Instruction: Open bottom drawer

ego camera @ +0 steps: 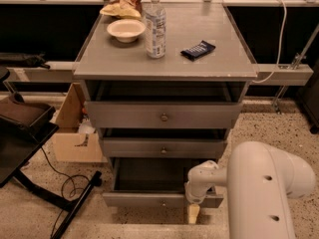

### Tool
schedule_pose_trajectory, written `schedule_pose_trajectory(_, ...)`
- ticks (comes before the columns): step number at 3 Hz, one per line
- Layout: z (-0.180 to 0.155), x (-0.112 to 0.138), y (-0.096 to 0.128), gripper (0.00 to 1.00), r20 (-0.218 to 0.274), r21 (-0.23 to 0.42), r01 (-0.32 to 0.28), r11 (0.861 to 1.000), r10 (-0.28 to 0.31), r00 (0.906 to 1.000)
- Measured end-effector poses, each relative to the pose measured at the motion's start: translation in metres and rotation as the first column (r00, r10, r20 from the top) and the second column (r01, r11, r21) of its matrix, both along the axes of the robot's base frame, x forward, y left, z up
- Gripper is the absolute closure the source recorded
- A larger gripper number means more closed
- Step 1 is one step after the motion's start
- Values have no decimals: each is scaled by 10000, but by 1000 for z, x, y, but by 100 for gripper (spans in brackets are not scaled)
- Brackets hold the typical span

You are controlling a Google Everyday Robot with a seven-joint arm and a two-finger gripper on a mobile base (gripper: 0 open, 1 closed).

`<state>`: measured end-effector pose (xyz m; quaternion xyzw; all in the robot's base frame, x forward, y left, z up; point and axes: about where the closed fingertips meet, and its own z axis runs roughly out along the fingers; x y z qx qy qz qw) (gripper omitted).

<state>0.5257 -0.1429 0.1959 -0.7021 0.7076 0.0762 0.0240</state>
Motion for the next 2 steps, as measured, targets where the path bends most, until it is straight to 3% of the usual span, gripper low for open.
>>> schedule_pose_trajectory(1, -3, -6, 25, 0, 144, 730, -240, 9970, 230, 9996)
schedule_pose_trajectory(2, -4, 2, 40, 0, 467, 543, -718, 9959, 693, 9965)
